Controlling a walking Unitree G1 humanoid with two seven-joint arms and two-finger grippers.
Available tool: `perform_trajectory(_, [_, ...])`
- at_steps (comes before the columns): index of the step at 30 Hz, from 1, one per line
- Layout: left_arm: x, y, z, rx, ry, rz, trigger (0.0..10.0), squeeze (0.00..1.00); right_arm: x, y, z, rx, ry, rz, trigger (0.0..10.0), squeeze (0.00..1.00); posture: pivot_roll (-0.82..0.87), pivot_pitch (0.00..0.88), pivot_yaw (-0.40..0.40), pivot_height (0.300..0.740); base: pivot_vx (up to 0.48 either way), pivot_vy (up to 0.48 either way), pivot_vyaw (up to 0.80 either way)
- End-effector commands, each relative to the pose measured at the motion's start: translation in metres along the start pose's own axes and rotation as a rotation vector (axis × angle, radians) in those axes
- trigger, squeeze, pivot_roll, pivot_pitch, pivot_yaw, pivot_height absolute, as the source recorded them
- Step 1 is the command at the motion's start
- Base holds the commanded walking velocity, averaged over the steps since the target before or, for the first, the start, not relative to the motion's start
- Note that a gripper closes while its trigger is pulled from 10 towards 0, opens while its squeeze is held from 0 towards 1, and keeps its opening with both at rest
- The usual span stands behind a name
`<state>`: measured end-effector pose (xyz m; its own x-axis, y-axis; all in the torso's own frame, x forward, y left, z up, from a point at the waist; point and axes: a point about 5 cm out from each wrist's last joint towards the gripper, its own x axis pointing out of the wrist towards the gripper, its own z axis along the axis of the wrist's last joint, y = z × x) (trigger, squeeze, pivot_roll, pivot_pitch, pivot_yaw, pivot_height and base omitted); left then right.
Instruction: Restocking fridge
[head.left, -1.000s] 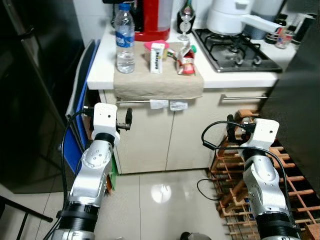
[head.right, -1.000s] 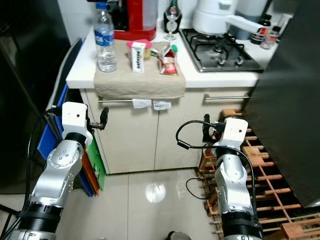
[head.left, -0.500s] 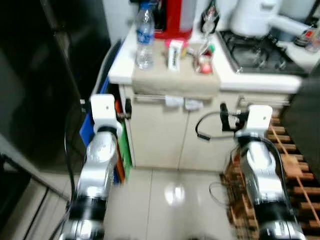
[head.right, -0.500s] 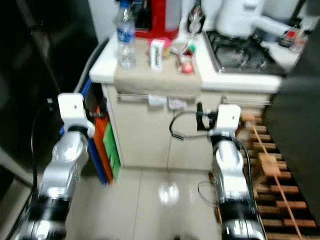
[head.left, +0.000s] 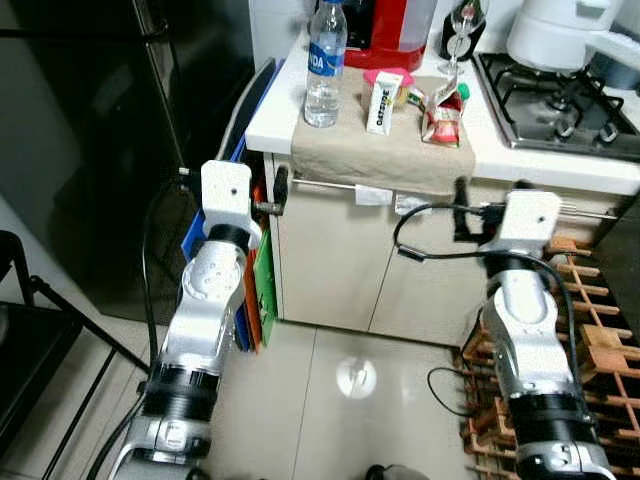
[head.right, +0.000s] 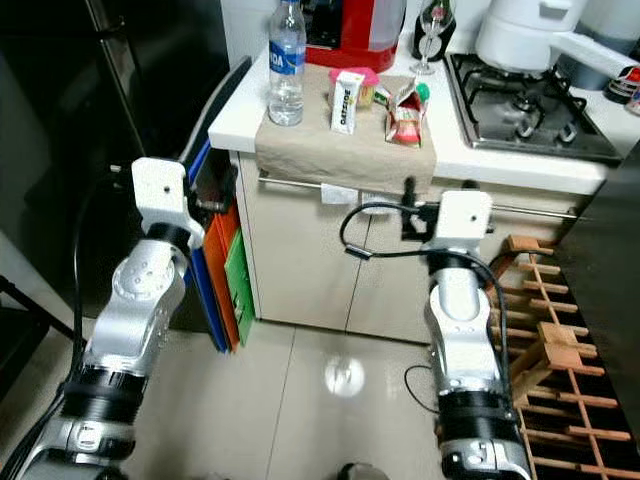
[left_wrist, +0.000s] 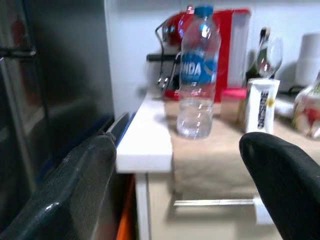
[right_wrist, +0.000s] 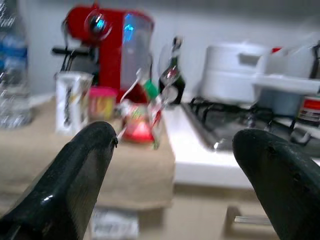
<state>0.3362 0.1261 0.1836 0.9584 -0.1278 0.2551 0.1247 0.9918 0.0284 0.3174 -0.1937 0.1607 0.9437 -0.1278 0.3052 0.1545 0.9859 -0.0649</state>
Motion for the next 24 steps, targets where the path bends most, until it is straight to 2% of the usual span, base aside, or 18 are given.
perform_trajectory(1, [0.001, -0.001, 0.008, -0.012, -0.035, -0.005, 10.0, 0.00, 0.004, 0.001, 0.008, 0.006, -0.027, 0.010, 10.0, 0.12, -0.09, 0.000, 0.008, 0.740, 0.000, 0.000, 0.00])
perform_trajectory(4, [0.000, -0.002, 0.010, -0.037, -0.051, 0.001, 10.0, 0.00, 0.003, 0.004, 0.006, 0.007, -0.015, 0.043, 10.0, 0.11, -0.08, 0.000, -0.002, 0.740, 0.000, 0.000, 0.00])
perform_trajectory(6, [-0.001, -0.005, 0.015, -0.095, -0.092, -0.017, 10.0, 0.00, 0.002, 0.004, 0.008, 0.005, -0.018, 0.036, 10.0, 0.11, -0.08, 0.000, -0.006, 0.740, 0.240, 0.000, 0.00])
perform_trajectory(10, [0.000, -0.012, 0.021, -0.081, -0.120, -0.058, 10.0, 0.00, 0.002, 0.004, 0.009, 0.006, -0.021, 0.031, 10.0, 0.12, -0.08, 0.000, -0.010, 0.740, 0.480, 0.000, 0.00])
perform_trajectory(12, [0.003, -0.017, 0.033, -0.098, -0.167, -0.089, 10.0, 0.00, 0.003, 0.004, 0.016, -0.008, -0.051, 0.020, 10.0, 0.14, -0.09, 0.000, -0.009, 0.740, 0.480, 0.000, -0.26])
perform_trajectory(18, [0.004, -0.018, 0.036, -0.114, -0.183, -0.106, 10.0, 0.00, 0.004, 0.003, 0.016, -0.013, -0.046, 0.013, 10.0, 0.14, -0.09, 0.000, -0.008, 0.740, 0.480, 0.000, -0.64])
perform_trajectory(24, [0.005, -0.019, 0.045, -0.115, -0.216, -0.115, 10.0, 0.00, 0.010, 0.009, 0.025, -0.009, -0.079, 0.041, 10.0, 0.13, -0.08, 0.000, -0.012, 0.740, 0.480, 0.000, 0.00])
